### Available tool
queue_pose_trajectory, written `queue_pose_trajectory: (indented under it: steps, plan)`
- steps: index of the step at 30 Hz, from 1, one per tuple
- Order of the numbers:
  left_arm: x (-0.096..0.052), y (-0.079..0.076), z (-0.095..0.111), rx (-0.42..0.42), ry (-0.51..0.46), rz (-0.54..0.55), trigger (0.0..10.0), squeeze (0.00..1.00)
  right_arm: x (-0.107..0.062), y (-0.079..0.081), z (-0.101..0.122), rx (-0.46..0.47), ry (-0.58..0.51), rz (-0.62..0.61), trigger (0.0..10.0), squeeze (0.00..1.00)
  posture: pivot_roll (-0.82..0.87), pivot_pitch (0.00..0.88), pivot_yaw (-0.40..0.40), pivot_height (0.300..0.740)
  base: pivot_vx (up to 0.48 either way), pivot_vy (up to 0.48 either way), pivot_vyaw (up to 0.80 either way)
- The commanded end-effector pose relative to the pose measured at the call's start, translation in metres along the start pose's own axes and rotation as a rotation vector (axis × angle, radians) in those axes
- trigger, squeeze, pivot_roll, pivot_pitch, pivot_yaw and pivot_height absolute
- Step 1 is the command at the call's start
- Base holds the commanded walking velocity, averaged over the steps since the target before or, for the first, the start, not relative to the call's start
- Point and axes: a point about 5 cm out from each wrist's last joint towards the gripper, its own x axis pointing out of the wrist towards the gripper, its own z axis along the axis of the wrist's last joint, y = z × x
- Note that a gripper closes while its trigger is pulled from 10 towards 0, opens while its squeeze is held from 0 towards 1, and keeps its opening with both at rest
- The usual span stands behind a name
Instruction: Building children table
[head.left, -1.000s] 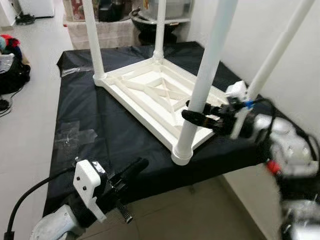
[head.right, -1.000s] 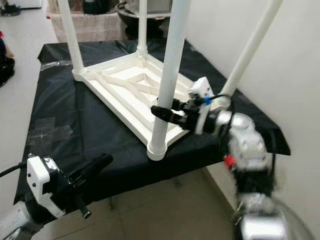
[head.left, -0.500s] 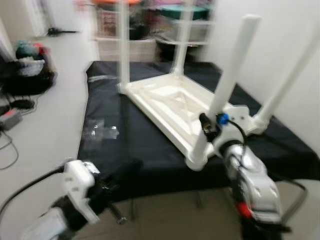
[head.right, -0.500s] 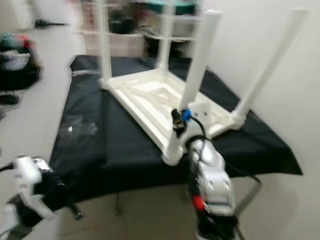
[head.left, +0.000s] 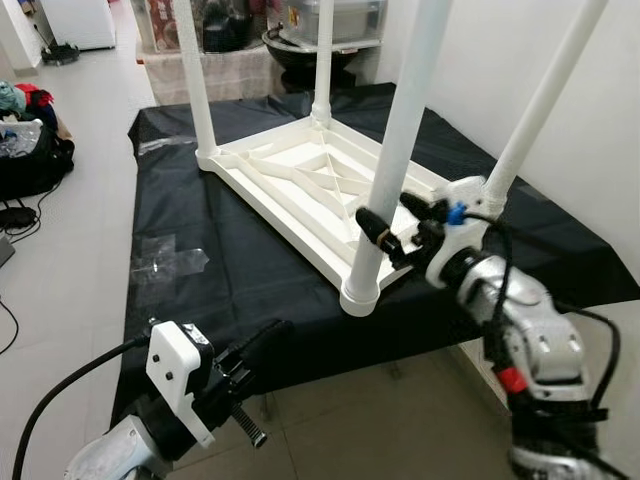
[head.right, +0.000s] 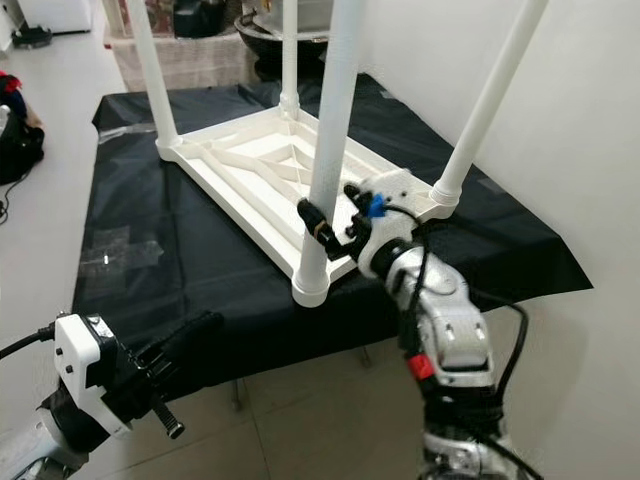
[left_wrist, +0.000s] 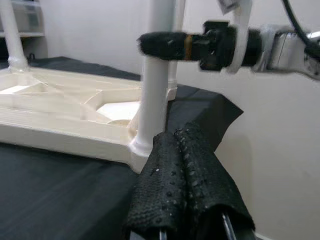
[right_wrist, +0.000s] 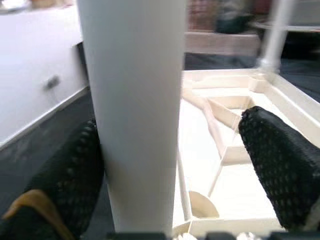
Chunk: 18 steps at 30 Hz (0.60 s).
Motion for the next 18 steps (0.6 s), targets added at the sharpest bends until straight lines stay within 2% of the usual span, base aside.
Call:
queue_pose_trajectory:
  steps: [1,2,3,5,6,7,8,10,11,17,18]
  plan:
    - [0.000,-0.002,-0.003,-0.022,0.016,-0.004,10.0,0.00,-0.003,-0.010,-0.001,-0.024,0.003,0.023,10.0,1.00,-0.02,0.105,-0.079,0.740,0.000,0.000,0.00]
    - [0.000,-0.002,-0.002,-0.022,0.016,-0.006,10.0,0.00,-0.002,-0.013,0.002,-0.035,0.008,0.080,10.0,0.00,-0.01,0.108,-0.082,0.740,0.000,0.000,0.00]
    - [0.000,-0.002,-0.002,-0.022,0.016,-0.006,10.0,0.00,-0.002,-0.013,0.002,-0.035,0.008,0.080,10.0,0.00,-0.01,0.108,-0.082,0.740,0.000,0.000,0.00]
    - [0.001,-0.002,-0.002,-0.020,0.016,-0.009,10.0,0.00,0.001,-0.014,0.009,-0.028,0.005,0.197,10.0,0.00,-0.01,0.108,-0.084,0.740,0.000,0.000,0.00]
    - [0.001,-0.002,-0.002,-0.020,0.016,-0.009,10.0,0.00,0.001,-0.014,0.009,-0.028,0.005,0.197,10.0,0.00,-0.01,0.108,-0.084,0.740,0.000,0.000,0.00]
    - [0.001,-0.002,-0.002,-0.019,0.017,-0.011,10.0,0.00,0.002,-0.014,0.013,-0.021,0.000,0.254,10.0,0.00,-0.01,0.108,-0.084,0.740,0.000,0.000,0.00]
    - [0.001,-0.002,-0.001,-0.020,0.017,-0.012,10.0,0.00,0.004,-0.015,0.018,-0.010,-0.018,0.295,2.7,0.00,-0.01,0.110,-0.087,0.740,0.000,0.000,0.00]
    - [0.001,-0.003,-0.001,-0.021,0.017,-0.012,10.0,0.00,0.005,-0.016,0.022,-0.004,-0.030,0.319,2.7,0.00,-0.01,0.111,-0.086,0.740,0.000,0.000,0.00]
    - [0.001,-0.003,-0.001,-0.022,0.017,-0.013,10.0,0.00,0.006,-0.019,0.025,0.008,-0.045,0.335,0.0,0.00,-0.01,0.112,-0.089,0.740,0.000,0.000,0.00]
    - [0.001,-0.006,-0.003,-0.027,0.023,-0.016,10.0,0.00,0.003,-0.022,0.026,0.040,-0.047,0.398,0.0,0.00,-0.01,0.113,-0.093,0.740,0.000,0.000,0.00]
    - [0.001,-0.007,-0.003,-0.029,0.025,-0.016,10.0,0.00,0.003,-0.018,0.021,0.046,-0.033,0.387,0.0,0.00,-0.01,0.112,-0.095,0.740,0.000,0.000,0.00]
